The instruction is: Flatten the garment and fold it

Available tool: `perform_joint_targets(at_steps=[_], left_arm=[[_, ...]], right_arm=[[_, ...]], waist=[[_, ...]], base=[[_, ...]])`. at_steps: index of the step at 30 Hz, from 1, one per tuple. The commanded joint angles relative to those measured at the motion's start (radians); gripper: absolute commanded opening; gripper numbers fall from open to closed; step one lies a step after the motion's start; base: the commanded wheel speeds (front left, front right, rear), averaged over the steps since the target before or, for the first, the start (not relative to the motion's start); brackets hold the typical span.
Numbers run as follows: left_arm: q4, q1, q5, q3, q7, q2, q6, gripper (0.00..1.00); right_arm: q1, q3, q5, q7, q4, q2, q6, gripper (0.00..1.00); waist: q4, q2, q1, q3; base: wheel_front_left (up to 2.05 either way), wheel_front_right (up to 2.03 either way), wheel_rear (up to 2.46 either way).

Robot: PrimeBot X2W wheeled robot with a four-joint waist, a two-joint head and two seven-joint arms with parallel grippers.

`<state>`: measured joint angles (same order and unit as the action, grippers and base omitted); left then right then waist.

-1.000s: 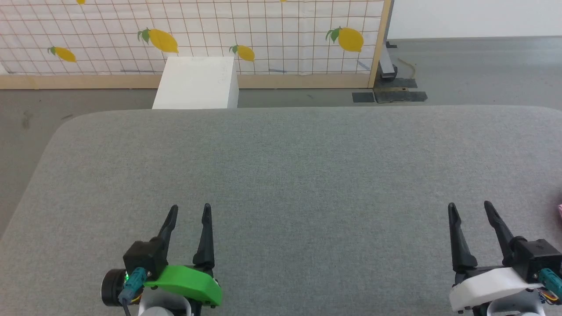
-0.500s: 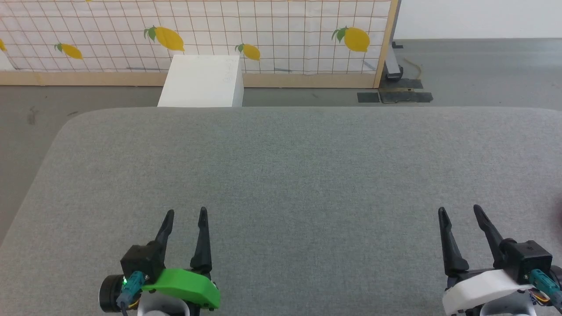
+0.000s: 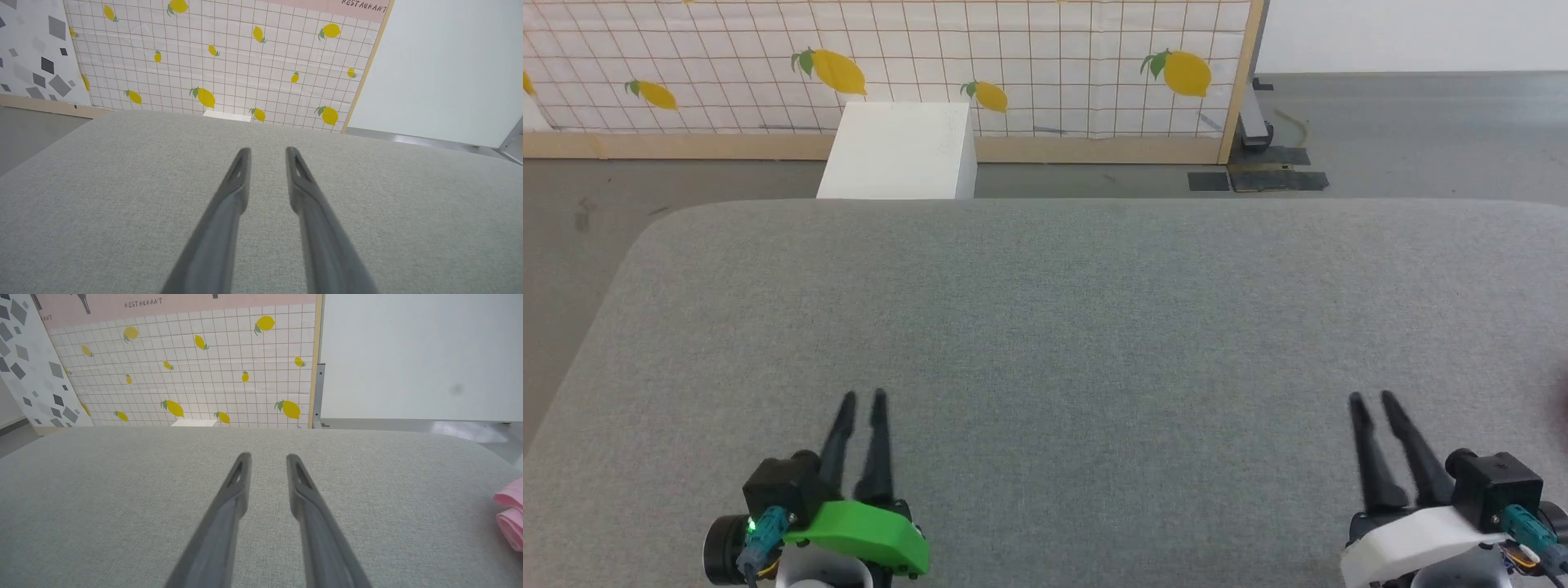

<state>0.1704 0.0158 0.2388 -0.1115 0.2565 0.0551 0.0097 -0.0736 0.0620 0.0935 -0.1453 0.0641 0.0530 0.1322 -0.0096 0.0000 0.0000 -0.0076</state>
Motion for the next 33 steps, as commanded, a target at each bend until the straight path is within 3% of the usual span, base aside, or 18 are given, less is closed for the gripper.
perform_joint_targets(at_steps=[1, 33], left_arm=[[0.0, 0.0, 0.0, 0.0, 0.0, 0.0, 0.0, 0.0], [-0.032, -0.003, -0.045, 0.021, -0.048, -0.001, -0.002, 0.0]], right_arm=[[0.0, 0.0, 0.0, 0.0, 0.0, 0.0, 0.0, 0.0], [0.014, -0.011, -0.017, 0.027, -0.012, 0.0, 0.0, 0.0]], waist=[[0.0, 0.0, 0.0, 0.0], [0.002, 0.0, 0.0, 0.001]], base=[[0.0, 0.0, 0.0], [0.0, 0.0, 0.0]])
